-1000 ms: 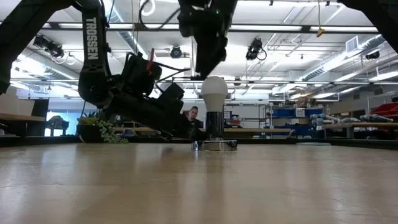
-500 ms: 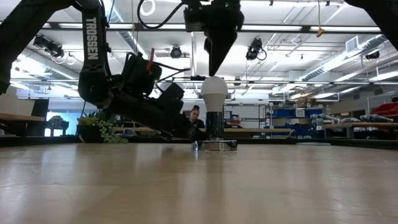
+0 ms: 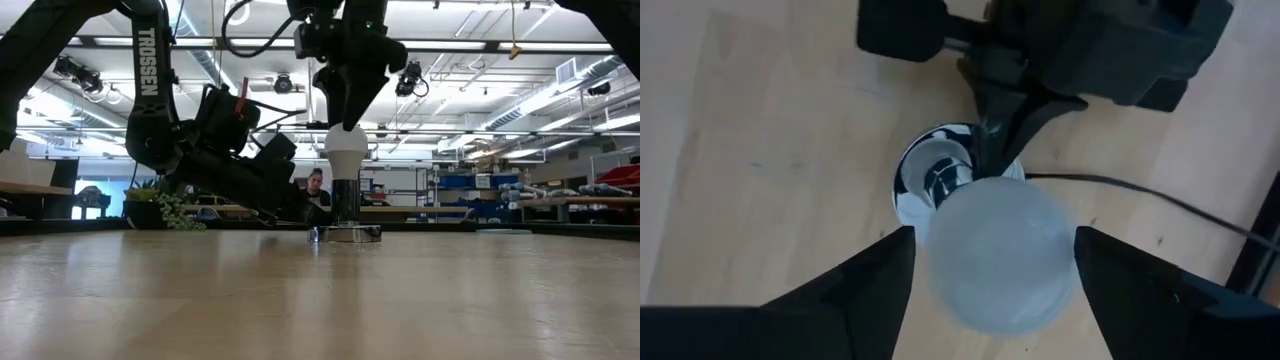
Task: Screw lightbulb
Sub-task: Insert the white lightbulb into the silver lamp, then remove the white lightbulb from the silver lamp
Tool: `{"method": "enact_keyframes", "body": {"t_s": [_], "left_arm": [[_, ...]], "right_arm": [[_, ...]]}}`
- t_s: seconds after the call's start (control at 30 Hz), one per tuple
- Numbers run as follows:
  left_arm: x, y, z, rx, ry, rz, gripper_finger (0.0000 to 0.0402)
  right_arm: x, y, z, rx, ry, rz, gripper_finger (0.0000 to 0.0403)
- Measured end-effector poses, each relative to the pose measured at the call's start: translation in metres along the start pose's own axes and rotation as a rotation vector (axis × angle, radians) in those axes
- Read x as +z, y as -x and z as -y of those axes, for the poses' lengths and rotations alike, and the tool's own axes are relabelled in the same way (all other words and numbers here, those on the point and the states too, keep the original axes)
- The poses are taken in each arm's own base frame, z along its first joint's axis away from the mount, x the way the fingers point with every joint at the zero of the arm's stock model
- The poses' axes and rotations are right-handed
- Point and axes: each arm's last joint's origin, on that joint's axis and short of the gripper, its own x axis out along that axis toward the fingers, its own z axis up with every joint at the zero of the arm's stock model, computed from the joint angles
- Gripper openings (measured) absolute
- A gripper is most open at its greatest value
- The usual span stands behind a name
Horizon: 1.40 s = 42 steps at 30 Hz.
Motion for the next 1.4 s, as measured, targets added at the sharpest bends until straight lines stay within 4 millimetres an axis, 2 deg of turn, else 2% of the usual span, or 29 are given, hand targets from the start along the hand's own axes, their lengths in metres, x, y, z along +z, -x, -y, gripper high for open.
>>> {"method": "enact_keyframes", "body": {"t_s": [0.37, 0.43, 0.6, 0.7, 0.9, 1.17, 1.3, 1.4], "left_arm": [[0.0, 0.0, 0.0, 0.0, 0.002, 0.0, 0.0], [0.0, 0.0, 0.0, 0.0, 0.006, 0.0, 0.0], [0.0, 0.0, 0.0, 0.0, 0.014, 0.001, 0.0], [0.002, -0.001, 0.0, -0.001, 0.025, 0.006, 0.0], [0.002, -0.001, 0.0, -0.001, 0.029, 0.006, 0.0], [0.002, -0.001, 0.0, -0.001, 0.032, 0.009, 0.0], [0.002, -0.001, 0.0, -0.001, 0.033, 0.009, 0.0], [0.002, -0.001, 0.0, -0.002, 0.033, 0.008, 0.0]], "right_arm": [[-0.002, -0.002, 0.006, -0.005, -0.236, 0.006, 0.0216], [-0.003, -0.003, 0.006, -0.008, -0.348, 0.003, 0.0212], [-0.009, -0.008, 0.011, 0.022, -0.753, -0.011, 0.0212], [-0.011, -0.009, 0.017, 0.056, -0.855, -0.003, 0.0212], [-0.006, 0.001, 0.025, 0.057, -0.801, 0.05, 0.0218], [0.003, 0.045, 0.029, 0.031, -0.632, 0.169, 0.0216], [-0.001, 0.063, 0.02, 0.036, -0.536, 0.127, 0.0179], [-0.008, 0.065, 0.009, 0.063, -0.443, 0.021, 0.0122]]}}
